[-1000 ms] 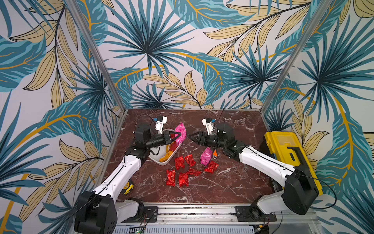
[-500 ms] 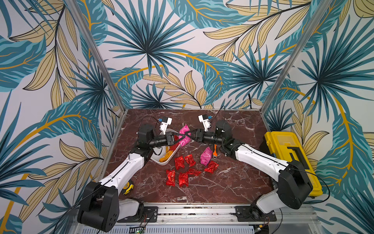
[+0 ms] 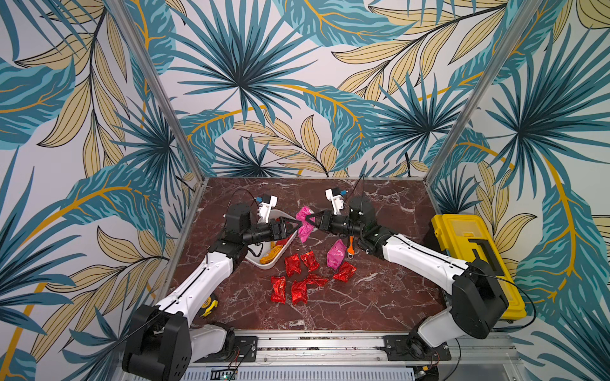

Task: Take the tea bags out of the storage box
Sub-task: Place the tea bag at the center of the board.

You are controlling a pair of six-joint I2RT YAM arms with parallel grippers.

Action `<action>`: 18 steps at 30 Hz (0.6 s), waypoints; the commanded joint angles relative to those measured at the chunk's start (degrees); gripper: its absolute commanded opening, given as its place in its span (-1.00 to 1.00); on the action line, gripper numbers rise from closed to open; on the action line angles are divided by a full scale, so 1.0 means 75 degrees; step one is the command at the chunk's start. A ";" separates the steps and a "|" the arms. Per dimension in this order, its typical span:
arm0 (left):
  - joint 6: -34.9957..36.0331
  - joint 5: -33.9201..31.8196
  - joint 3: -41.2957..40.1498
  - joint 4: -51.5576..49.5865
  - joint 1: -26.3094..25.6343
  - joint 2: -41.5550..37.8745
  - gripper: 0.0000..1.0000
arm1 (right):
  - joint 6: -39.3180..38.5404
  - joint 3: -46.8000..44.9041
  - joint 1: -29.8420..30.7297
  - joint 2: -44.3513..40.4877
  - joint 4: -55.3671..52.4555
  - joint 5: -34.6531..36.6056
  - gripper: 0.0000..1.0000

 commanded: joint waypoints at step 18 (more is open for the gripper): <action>0.0715 -0.4849 0.0688 -0.3325 0.0131 0.0226 0.47 | -0.1714 0.2302 -0.0006 0.2644 -0.4750 0.3365 -0.81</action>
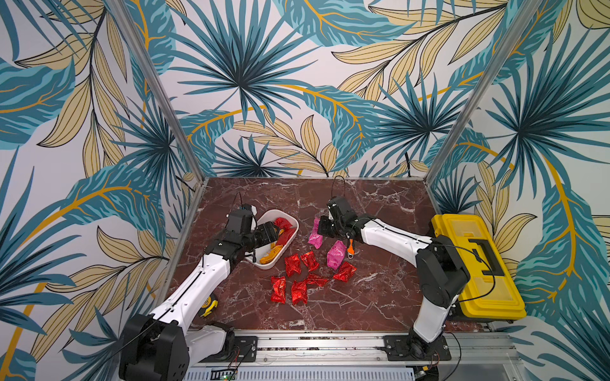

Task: Take the tea bags out of the storage box
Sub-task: Place the tea bag at the center of the board.

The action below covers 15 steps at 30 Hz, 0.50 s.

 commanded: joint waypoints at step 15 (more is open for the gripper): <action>0.0385 -0.0182 0.1253 0.0021 0.0063 0.2013 0.29 | -0.0507 -0.0256 0.0049 -0.0461 -0.0120 0.0848 0.04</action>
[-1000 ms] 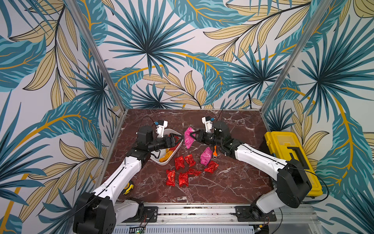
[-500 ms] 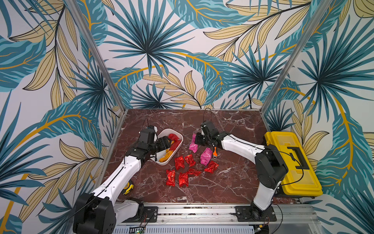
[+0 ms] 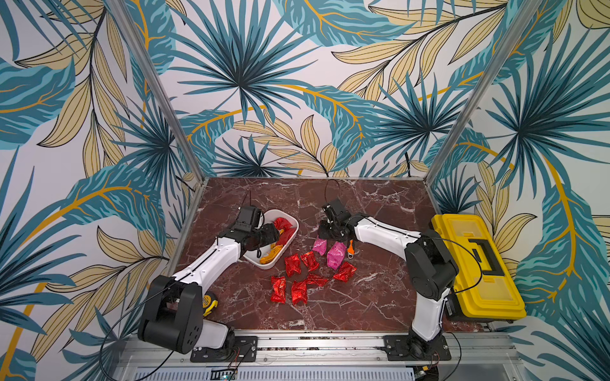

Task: Take the tea bags out of the storage box
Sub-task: Place the tea bag at the center of the board.

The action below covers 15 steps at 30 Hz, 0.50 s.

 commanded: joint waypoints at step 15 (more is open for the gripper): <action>-0.0509 -0.0323 0.1708 0.1246 0.0021 0.2292 0.30 | 0.0452 -0.1671 0.0039 -0.2021 0.0918 0.0324 0.14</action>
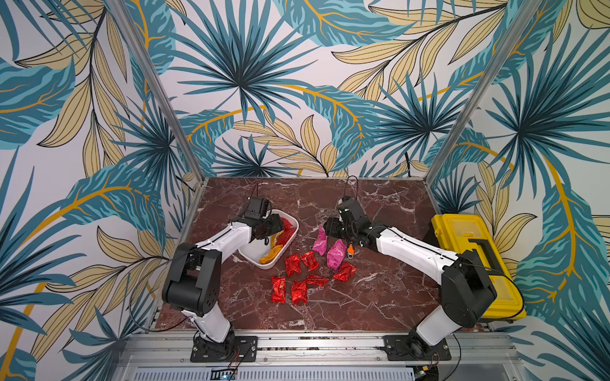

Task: Take the tea bags out of the storage box
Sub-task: Place the tea bag at the center of the board, then pick up the tea bag from the storage box.

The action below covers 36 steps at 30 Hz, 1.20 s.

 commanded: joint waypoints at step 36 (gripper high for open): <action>-0.0425 -0.0343 0.1071 0.0827 0.0037 0.0822 -0.67 | 0.0081 -0.0334 0.0029 -0.0772 0.0088 -0.0225 0.14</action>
